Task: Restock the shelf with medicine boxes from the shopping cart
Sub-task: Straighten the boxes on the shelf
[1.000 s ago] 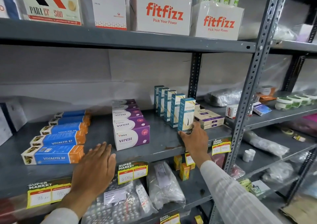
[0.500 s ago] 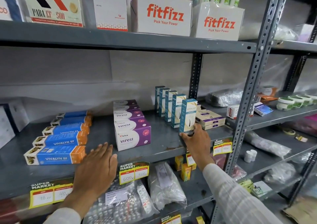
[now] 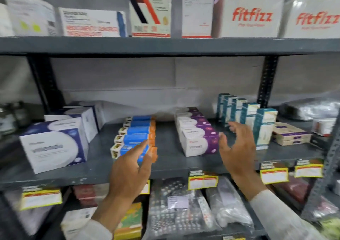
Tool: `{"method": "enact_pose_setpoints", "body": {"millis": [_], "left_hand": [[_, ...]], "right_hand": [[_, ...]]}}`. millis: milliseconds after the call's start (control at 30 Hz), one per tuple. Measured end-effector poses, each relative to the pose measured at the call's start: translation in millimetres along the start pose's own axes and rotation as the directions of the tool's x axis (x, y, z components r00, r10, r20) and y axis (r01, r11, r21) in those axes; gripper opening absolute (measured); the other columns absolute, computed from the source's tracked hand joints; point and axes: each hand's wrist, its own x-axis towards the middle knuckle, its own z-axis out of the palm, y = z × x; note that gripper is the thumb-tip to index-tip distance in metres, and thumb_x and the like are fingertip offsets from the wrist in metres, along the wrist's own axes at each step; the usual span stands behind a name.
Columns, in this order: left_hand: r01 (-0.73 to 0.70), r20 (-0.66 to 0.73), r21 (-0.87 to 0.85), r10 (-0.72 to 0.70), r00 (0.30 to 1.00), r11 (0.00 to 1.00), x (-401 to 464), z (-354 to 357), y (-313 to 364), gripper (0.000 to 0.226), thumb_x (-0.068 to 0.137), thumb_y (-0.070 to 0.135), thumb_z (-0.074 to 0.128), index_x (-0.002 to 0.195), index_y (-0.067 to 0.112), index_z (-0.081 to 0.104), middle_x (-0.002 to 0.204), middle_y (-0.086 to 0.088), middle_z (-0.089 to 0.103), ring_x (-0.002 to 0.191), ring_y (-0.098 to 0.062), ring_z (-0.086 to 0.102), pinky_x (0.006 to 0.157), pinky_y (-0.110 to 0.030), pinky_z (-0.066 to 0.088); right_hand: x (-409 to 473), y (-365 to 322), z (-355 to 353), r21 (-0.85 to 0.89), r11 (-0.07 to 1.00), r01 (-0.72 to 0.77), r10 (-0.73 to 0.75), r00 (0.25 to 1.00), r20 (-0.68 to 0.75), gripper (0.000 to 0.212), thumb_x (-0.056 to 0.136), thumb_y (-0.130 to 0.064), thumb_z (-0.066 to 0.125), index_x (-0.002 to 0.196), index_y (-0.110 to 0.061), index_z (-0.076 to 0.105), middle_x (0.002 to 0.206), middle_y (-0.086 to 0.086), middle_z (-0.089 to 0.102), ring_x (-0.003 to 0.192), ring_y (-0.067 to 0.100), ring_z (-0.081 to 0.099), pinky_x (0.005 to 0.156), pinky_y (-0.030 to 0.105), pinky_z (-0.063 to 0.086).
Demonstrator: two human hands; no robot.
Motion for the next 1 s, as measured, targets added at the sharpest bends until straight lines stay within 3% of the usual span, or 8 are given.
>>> {"method": "enact_pose_setpoints", "body": {"millis": [67,133,233,300,367,533,867,1000], "left_hand": [[0.014,-0.029,0.007,-0.014,0.999,1.000,1,-27,-20,0.046,0.093,0.049,0.052,0.134,0.035,0.067,0.086,0.001,0.082,0.071,-0.007,0.070,0.067,-0.020,0.051],[0.031,-0.041,0.053,-0.029,0.999,0.998,2,-50,-46,0.041,0.096,0.044,0.056,0.135,0.034,0.067,0.097,-0.005,0.082,0.073,-0.002,0.068,0.068,-0.014,0.047],[0.013,0.017,0.195,-0.017,1.000,0.981,-1,-67,-86,0.042,0.100,0.037,0.057,0.139,0.025,0.065,0.129,-0.007,0.075,0.111,-0.024,0.073,0.092,-0.032,0.054],[-0.038,0.109,0.302,0.005,0.994,0.953,-7,-67,-109,0.049,0.100,0.039,0.049,0.141,0.018,0.062,0.142,-0.008,0.067,0.133,-0.027,0.062,0.109,-0.038,0.048],[-0.086,0.184,0.390,0.014,0.983,0.917,-10,-64,-128,0.057,0.101,0.043,0.037,0.145,0.014,0.058,0.151,-0.008,0.060,0.144,-0.024,0.051,0.121,-0.040,0.036],[-0.116,0.188,0.442,0.034,0.982,0.890,-8,-57,-151,0.069,0.103,0.051,0.017,0.148,0.014,0.054,0.156,-0.008,0.054,0.148,-0.021,0.046,0.127,-0.039,0.026],[-0.073,0.177,0.403,0.001,0.984,0.912,-10,-52,-159,0.063,0.104,0.051,0.023,0.147,0.019,0.056,0.157,-0.001,0.053,0.149,-0.017,0.044,0.127,-0.036,0.026],[-0.065,0.182,0.396,-0.008,0.983,0.916,-10,-51,-159,0.062,0.104,0.051,0.025,0.149,0.020,0.053,0.158,0.000,0.051,0.151,-0.016,0.041,0.128,-0.037,0.025]], "right_hand": [[-9,-42,22,0.080,0.992,0.095,-0.096,0.995,0.011,0.029,0.088,-0.010,0.070,0.116,-0.004,0.066,0.108,0.013,0.066,0.102,0.031,0.061,0.091,0.044,0.051],[-23,-82,44,0.155,0.972,0.179,-0.191,0.980,0.065,0.020,0.086,-0.012,0.070,0.105,-0.008,0.068,0.100,0.011,0.068,0.095,0.027,0.061,0.088,0.038,0.049],[-46,-124,79,0.206,0.969,0.138,-0.208,0.904,0.373,0.020,0.087,-0.024,0.071,0.104,-0.014,0.072,0.102,0.003,0.069,0.097,0.020,0.063,0.088,0.032,0.048],[-58,-136,102,0.134,0.985,0.110,-0.167,0.816,0.554,0.030,0.089,-0.031,0.072,0.116,-0.017,0.073,0.115,0.001,0.069,0.108,0.020,0.063,0.096,0.033,0.049],[-64,-138,116,0.085,0.991,0.104,-0.135,0.767,0.628,0.035,0.090,-0.033,0.073,0.122,-0.019,0.073,0.124,0.000,0.068,0.115,0.020,0.063,0.103,0.032,0.048],[-61,-127,130,0.080,0.993,0.088,-0.119,0.767,0.630,0.026,0.091,-0.027,0.077,0.117,-0.022,0.078,0.120,-0.003,0.074,0.109,0.015,0.069,0.101,0.031,0.051],[-55,-121,140,0.231,0.973,-0.025,-0.142,0.725,0.674,0.026,0.089,-0.014,0.079,0.115,-0.016,0.080,0.117,-0.002,0.074,0.106,0.014,0.069,0.101,0.033,0.056],[-54,-122,141,0.224,0.974,-0.022,-0.137,0.732,0.668,0.027,0.090,-0.018,0.079,0.117,-0.017,0.079,0.120,0.001,0.074,0.109,0.014,0.067,0.100,0.029,0.056]]}}
